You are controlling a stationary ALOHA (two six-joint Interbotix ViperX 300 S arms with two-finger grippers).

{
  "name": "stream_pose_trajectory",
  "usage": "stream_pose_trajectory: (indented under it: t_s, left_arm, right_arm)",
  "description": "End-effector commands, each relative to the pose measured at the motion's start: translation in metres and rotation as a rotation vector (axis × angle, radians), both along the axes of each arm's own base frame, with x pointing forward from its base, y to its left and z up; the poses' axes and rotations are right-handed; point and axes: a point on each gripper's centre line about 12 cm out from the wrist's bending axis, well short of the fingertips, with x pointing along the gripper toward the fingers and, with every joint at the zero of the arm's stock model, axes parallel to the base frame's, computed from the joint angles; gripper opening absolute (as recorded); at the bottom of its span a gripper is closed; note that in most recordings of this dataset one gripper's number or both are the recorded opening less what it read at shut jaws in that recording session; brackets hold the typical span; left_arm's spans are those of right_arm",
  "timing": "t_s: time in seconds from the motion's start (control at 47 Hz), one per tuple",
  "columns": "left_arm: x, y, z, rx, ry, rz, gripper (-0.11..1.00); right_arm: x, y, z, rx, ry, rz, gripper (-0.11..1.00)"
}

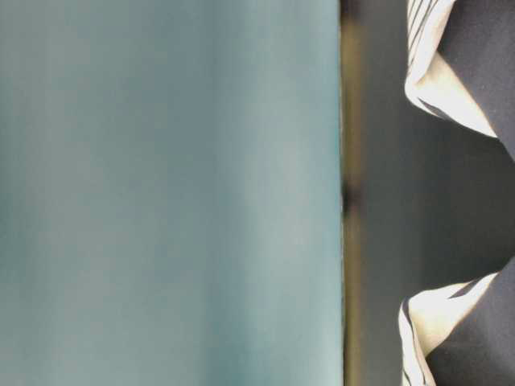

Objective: Arrange the slippers with the left arm.
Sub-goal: 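Move the left gripper to the left slipper's striped upper and grasp it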

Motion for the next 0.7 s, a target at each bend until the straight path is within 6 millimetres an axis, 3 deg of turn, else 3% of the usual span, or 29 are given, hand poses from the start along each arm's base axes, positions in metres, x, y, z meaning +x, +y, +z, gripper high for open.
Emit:
stream_pose_trajectory:
  t_s: [0.0,0.064,0.149,0.319,0.68]
  left_arm:
    - [0.010,-0.002,0.002,0.001,0.029,-0.015,0.05]
    - [0.019,-0.002,0.002,-0.028,0.074,-0.015,0.08]
    - [0.033,-0.001,-0.002,-0.062,0.169,-0.010,0.00]
    - [0.058,0.003,-0.014,-0.106,0.384,0.025,0.00]
    - [0.091,0.022,-0.045,-0.249,0.722,0.146,0.01]
  right_arm:
    - [0.003,-0.001,0.008,0.003,-0.018,-0.003,0.04]
    - [0.003,-0.002,0.007,0.006,-0.014,-0.008,0.05]
    - [0.003,-0.003,0.005,0.006,0.005,-0.014,0.00]
    - [0.002,-0.004,-0.001,0.007,0.055,-0.020,0.00]
    - [0.001,-0.004,-0.010,0.008,0.127,-0.020,0.00]
